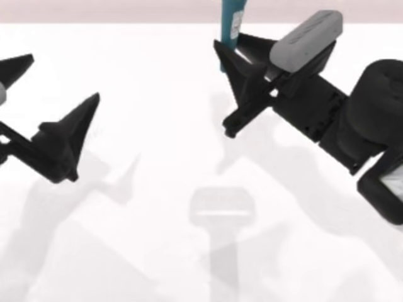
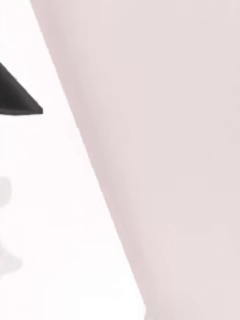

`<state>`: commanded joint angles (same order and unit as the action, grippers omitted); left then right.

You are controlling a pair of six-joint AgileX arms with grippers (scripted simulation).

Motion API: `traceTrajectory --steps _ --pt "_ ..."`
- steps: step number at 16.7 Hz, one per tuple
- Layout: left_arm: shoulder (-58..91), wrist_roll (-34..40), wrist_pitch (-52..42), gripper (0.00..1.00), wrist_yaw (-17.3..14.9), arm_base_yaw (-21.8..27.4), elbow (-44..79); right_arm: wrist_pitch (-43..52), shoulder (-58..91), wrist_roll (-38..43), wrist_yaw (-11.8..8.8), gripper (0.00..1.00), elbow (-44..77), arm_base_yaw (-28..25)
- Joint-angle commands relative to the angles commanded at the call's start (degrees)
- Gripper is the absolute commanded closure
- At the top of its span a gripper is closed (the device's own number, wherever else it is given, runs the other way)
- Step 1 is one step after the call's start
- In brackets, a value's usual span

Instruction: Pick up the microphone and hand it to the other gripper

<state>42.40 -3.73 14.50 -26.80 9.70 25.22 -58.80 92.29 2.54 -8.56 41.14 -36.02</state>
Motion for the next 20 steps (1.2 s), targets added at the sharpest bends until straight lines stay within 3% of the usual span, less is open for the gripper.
traceTrajectory --steps 5,9,16,20 --pt "20.2 -1.6 6.9 0.0 -12.6 4.6 11.9 0.0 0.0 0.0 0.0 1.0 0.0 0.0" --pt "28.9 -2.6 10.6 0.0 -18.6 6.7 18.0 0.0 0.0 0.0 0.0 1.0 0.0 0.0" --pt "30.0 -2.7 11.0 0.0 -19.1 6.9 18.7 0.0 0.0 0.0 0.0 1.0 0.0 0.0" --pt "35.7 -2.6 12.5 0.0 -15.6 10.8 23.4 0.0 0.0 0.0 0.0 1.0 0.0 0.0"
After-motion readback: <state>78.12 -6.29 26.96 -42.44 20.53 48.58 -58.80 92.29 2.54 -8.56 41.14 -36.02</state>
